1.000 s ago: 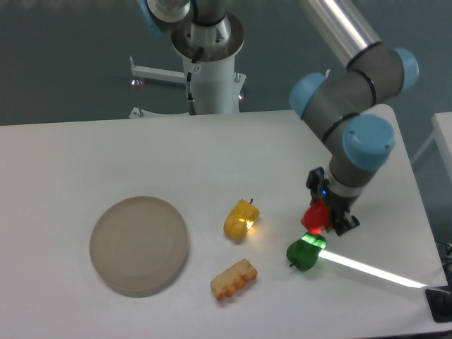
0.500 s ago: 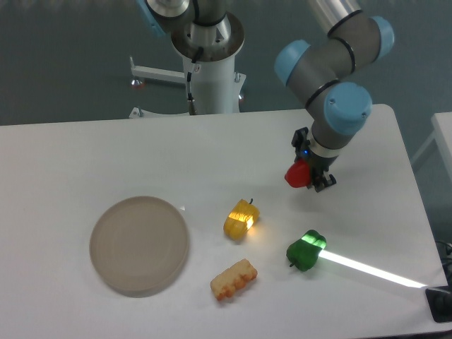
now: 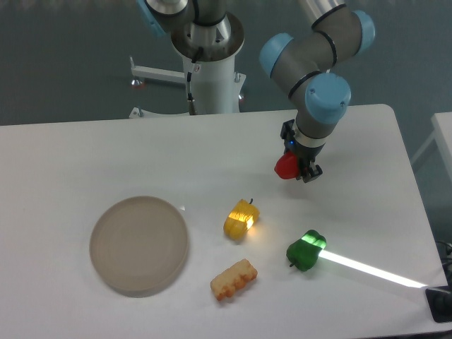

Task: Place the red pepper on the table
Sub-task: 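Lower the red pepper toward the table surface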

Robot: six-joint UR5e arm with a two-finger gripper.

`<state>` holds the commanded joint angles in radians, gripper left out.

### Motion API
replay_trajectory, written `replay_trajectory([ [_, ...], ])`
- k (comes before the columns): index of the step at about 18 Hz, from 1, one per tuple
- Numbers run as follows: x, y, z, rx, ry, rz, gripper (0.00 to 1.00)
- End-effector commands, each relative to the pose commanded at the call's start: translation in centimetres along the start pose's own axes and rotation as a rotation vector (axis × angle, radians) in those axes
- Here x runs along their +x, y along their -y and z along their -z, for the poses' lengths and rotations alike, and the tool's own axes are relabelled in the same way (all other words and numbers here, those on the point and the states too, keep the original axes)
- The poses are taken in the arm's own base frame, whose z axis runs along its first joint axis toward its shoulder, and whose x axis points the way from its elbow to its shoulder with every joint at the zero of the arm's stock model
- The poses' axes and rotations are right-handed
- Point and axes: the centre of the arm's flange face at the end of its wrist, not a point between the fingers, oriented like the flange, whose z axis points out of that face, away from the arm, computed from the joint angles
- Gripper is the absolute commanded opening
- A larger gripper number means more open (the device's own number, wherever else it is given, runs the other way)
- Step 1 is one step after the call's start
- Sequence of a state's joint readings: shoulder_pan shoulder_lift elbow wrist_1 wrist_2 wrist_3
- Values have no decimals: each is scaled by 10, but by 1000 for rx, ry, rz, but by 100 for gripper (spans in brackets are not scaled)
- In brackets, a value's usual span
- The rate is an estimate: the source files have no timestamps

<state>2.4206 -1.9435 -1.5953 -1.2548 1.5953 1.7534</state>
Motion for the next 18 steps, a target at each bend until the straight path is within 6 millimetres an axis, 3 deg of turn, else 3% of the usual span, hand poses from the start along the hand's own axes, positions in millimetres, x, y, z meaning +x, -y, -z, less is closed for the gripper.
replay_trajectory([
  [9,-14,-1,0,-6,7,9,61],
  [18,-26,-3,-16,-9,20,11,61],
])
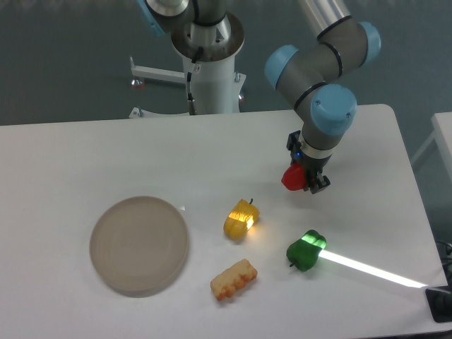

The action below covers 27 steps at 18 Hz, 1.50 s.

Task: Place the red pepper on the table
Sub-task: 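Lower the red pepper toward the table surface, then hold the red pepper on the table and open the gripper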

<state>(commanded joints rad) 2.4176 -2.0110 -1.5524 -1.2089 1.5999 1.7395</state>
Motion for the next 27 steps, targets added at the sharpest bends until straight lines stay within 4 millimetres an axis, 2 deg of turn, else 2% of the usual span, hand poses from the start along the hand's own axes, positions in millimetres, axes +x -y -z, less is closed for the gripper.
replay_trajectory([
  [5,-8,0,-17,-1,5,-1,61],
  [14,-11,1,-29,1,5,-3,61],
  [27,-12,2,-34,0,5,-4,61],
])
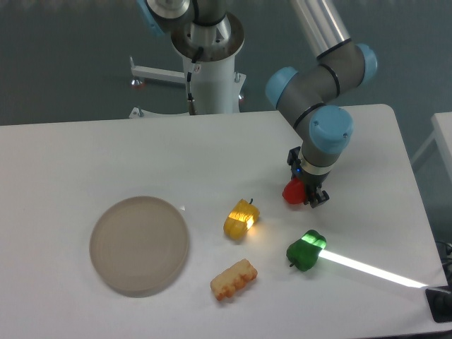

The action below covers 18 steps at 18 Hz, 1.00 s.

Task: Place the red pepper on the table
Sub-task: 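Hold the red pepper on the table and open the gripper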

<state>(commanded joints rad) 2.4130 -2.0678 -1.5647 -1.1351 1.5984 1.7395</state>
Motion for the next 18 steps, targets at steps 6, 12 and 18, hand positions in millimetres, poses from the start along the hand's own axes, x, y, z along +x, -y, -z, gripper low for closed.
replay_trajectory([
  [6,0,1,1,0,2,-1,62],
  [12,-3,1,-1,0,0,-2,63],
  [18,-4,0,-3,0,0,-3,64],
])
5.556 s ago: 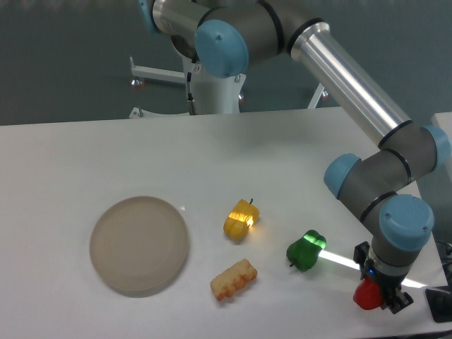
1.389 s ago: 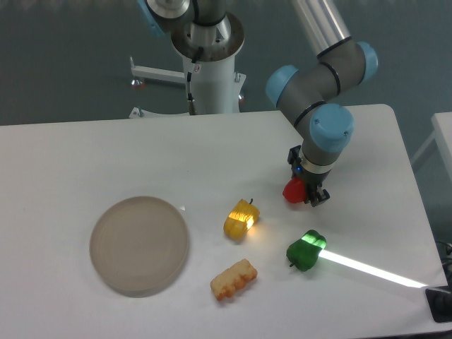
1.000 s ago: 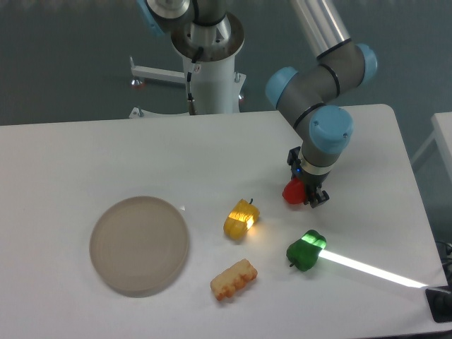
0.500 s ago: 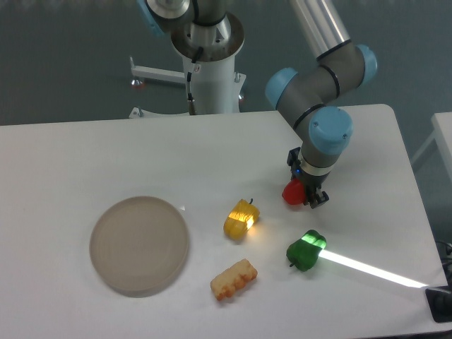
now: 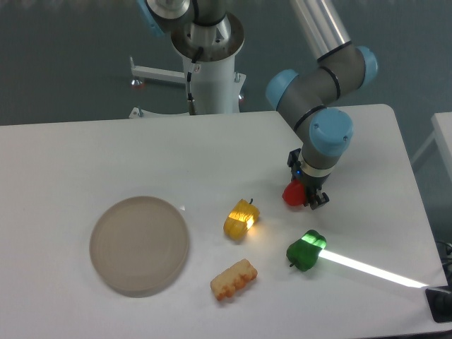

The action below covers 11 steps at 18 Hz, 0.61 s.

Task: Place the red pepper on the table
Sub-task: 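Hold the red pepper on the table and open the gripper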

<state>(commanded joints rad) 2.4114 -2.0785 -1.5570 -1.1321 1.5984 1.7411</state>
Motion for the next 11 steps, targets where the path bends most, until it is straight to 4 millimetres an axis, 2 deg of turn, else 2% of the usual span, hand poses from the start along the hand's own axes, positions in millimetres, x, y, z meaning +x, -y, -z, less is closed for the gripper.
replay_trajectory([
  [11,-2,0,-3,-2,0,-2,69],
])
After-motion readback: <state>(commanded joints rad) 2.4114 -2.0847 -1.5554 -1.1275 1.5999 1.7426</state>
